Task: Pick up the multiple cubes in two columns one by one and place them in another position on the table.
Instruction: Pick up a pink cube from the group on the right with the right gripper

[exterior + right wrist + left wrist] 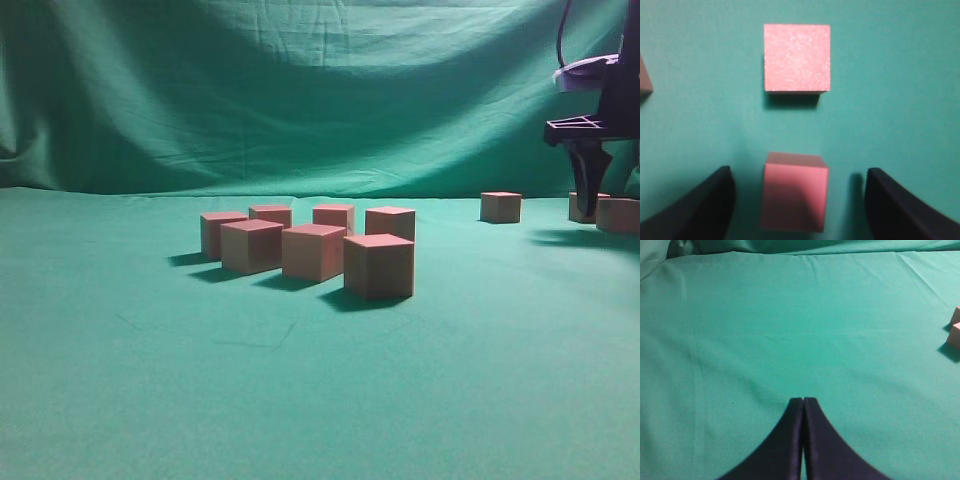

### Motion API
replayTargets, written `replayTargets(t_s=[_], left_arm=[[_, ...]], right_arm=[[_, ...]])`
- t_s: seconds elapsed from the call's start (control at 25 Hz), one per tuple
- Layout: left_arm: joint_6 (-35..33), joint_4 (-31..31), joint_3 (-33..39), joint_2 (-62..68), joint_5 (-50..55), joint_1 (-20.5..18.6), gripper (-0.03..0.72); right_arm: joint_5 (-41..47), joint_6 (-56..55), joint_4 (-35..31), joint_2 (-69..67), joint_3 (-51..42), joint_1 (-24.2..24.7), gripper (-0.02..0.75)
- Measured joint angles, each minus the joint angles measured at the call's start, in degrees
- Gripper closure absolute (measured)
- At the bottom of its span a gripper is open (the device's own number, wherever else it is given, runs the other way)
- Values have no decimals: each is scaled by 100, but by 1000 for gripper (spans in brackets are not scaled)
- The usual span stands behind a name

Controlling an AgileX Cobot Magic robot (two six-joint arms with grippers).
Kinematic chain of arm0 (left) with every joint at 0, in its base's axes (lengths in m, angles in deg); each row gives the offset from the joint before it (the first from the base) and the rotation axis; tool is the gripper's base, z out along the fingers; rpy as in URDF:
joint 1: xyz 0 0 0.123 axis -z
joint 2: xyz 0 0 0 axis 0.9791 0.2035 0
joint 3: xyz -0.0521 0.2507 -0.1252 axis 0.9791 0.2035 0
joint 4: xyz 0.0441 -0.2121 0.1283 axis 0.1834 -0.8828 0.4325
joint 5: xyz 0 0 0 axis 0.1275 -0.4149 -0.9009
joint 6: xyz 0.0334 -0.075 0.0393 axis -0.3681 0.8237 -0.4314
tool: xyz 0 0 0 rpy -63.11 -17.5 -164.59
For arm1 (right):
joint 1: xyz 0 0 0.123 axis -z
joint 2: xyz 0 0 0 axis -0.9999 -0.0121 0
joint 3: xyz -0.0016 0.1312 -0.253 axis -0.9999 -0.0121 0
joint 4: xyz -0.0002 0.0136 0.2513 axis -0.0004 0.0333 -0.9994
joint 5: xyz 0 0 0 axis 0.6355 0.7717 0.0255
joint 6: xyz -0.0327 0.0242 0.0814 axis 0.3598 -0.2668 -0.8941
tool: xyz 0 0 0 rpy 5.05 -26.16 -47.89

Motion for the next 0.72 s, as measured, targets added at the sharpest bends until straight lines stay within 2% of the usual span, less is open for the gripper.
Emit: replayTargets(t_s=[0.04,0.12,0.16,0.24,0.28,0.36,0.4,0.48,0.72], left_arm=[[0,0,0,0,0,0,688],[0,0,0,0,0,0,688],[0,0,0,0,0,0,688],[0,0,0,0,0,0,688],[0,0,0,0,0,0,688],[0,0,0,0,0,0,688],[0,0,0,0,0,0,688],[0,0,0,0,0,0,688],[0,0,0,0,0,0,688]], right_arm=[[0,0,0,-13,0,0,238],[-13,0,0,-50,0,0,241],[-13,0,0,-83,0,0,297],[-22,0,-11,-126,0,0,297],[-22,0,-25,-152,0,0,346],[-22,0,-38,-176,0,0,346],[-22,0,-47,-176,0,0,409],[-22,0,-47,-176,9,0,479],[518,0,-47,-186,458,-26,472]])
